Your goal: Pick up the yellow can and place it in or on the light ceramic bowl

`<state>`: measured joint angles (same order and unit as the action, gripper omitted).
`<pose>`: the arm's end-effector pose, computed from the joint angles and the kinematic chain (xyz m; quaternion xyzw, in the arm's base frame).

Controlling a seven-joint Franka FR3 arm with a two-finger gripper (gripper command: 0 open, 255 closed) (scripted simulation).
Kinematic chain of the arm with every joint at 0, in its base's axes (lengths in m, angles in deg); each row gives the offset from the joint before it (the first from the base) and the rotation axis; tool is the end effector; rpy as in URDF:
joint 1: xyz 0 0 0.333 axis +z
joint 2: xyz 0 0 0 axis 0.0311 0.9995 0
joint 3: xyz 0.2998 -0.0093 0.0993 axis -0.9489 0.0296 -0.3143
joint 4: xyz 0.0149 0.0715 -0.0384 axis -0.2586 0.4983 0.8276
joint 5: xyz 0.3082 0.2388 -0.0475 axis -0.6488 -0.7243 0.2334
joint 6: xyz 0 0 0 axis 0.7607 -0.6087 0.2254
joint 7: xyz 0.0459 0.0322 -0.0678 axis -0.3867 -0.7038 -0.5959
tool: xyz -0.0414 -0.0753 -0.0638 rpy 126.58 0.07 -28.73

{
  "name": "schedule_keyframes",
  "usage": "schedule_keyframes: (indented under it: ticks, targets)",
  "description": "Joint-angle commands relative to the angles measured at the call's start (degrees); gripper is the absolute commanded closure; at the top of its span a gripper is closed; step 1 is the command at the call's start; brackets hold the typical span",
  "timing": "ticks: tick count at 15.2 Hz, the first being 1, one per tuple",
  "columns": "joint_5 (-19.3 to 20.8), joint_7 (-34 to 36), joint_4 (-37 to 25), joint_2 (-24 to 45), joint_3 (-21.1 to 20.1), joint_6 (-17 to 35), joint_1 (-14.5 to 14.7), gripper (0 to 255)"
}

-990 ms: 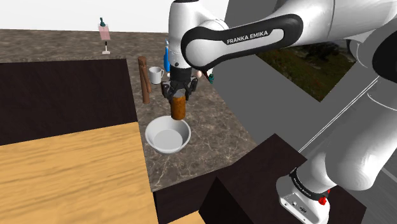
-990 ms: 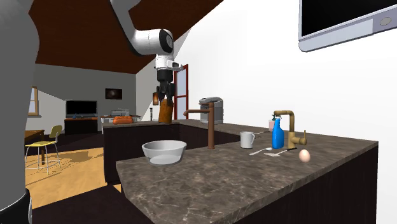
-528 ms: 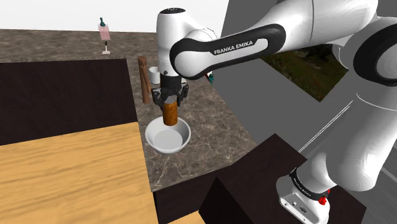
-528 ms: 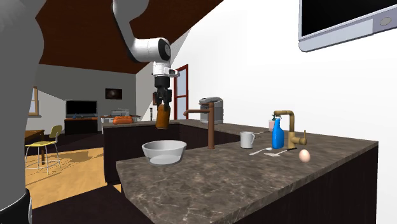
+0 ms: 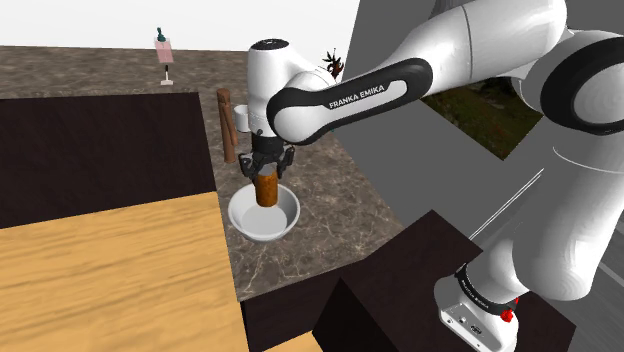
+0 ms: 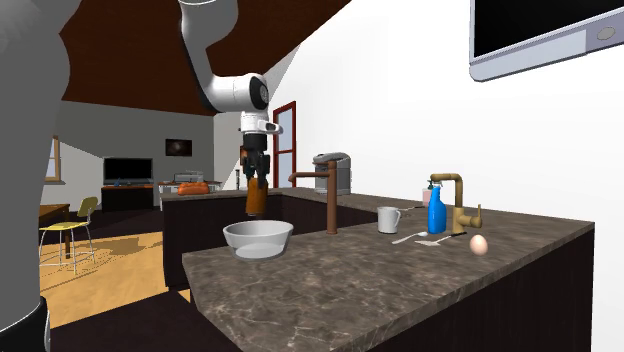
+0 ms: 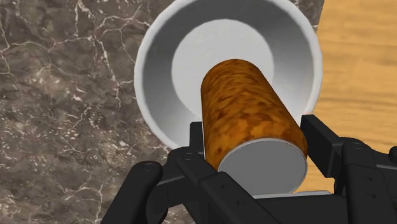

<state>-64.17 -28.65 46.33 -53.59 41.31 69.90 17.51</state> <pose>0.5250 0.3450 0.3682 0.9982 -0.0590 0.0002 0.0057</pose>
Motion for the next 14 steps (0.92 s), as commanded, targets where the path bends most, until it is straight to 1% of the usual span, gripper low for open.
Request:
schedule_keyframes:
  ticks: [1,7,14]
  targets:
    - [0.3,0.1,0.7,0.6,0.1,1.4,0.0,255]
    - [1.3,0.8,2.3,2.7,0.5,4.9,0.3,255]
    - [1.3,0.8,2.3,2.7,0.6,4.9,0.3,255]
